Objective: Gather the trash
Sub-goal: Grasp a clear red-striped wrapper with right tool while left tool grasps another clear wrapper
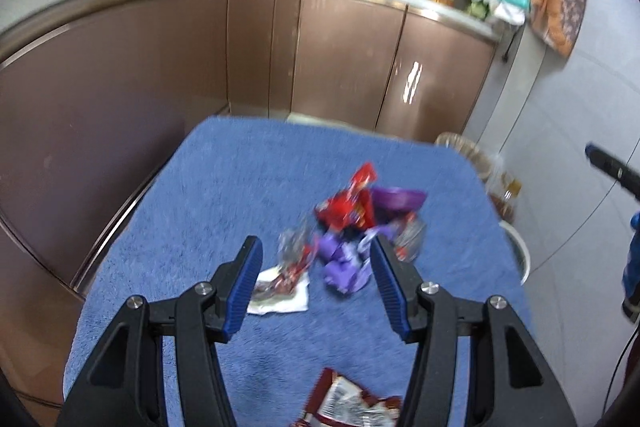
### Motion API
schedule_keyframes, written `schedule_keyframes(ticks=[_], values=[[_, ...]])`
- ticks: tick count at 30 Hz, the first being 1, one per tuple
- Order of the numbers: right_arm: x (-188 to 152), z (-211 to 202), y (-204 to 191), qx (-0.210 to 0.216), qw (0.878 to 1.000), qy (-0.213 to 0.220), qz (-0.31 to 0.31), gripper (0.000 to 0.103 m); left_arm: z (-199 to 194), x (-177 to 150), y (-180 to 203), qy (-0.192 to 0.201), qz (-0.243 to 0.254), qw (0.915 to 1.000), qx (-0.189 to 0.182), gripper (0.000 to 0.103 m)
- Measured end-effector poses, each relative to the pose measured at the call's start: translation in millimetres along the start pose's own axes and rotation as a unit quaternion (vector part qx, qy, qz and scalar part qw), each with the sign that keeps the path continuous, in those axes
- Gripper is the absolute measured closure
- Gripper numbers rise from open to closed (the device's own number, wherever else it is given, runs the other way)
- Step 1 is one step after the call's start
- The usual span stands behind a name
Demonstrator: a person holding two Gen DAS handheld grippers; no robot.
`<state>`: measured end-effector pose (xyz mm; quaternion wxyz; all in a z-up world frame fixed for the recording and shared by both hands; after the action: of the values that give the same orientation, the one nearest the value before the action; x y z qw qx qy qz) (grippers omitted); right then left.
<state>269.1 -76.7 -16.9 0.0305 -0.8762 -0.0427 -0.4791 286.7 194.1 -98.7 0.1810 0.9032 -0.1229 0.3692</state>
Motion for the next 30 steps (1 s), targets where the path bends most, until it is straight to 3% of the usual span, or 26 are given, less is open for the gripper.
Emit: schedule_keyframes(ticks=[15, 25, 30], values=[[-54, 122, -61, 0.053, 0.992, -0.110, -0.028, 0.054, 89, -27, -28, -0.077, 0.034, 0.9964, -0.009, 0.049], [-104, 164, -108, 0.108, 0.977, -0.179, -0.036, 0.054, 107, -36, -39, -0.089, 0.036, 0.9952, -0.019, 0.050], [-123, 174, -119, 0.116, 0.972, -0.202, -0.039, 0.054, 108, -40, -42, -0.093, 0.035, 0.9948, -0.024, 0.050]])
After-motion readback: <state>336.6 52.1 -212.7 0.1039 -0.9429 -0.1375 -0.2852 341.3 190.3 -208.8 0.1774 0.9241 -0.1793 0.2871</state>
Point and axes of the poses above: each gripper's, at about its wrist camera, not at the fingertips, and z roughly the way its jaws point, y to its right, x to its top, the point moved 7 cm from there along z, roughly the way its jaws point, and after that the axes turned 9 degrees about -x, right-handed, at the moved point
